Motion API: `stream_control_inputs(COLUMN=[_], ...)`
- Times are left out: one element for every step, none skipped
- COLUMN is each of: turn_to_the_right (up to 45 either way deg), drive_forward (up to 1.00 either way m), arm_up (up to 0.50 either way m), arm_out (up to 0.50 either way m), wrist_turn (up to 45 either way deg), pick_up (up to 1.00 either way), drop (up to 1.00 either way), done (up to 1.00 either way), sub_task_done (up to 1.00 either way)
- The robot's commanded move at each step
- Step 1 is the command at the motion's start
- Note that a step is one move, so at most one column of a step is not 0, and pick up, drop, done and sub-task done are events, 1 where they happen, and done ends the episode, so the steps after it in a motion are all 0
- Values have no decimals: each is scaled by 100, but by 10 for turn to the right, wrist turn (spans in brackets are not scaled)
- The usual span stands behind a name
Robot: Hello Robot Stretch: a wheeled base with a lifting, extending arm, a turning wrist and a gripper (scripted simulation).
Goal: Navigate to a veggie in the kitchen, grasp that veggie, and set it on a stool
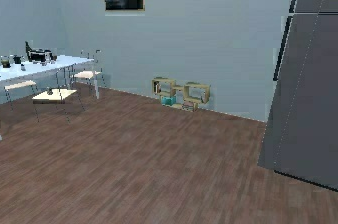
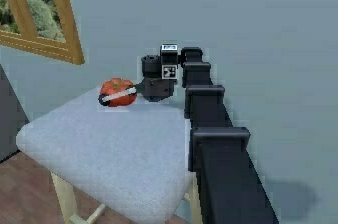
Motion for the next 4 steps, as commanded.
stream_control_inputs(turn_to_the_right=[0,0,0,0], drive_forward=[0,0,0,0], arm_up=[-12,0,10,0], arm_out=[0,0,0,-8], wrist_turn=[0,0,0,0], pick_up=[0,0,0,0], drop=[0,100,0,0], done=[0,0,0,0], sub_task_done=[0,0,0,0])
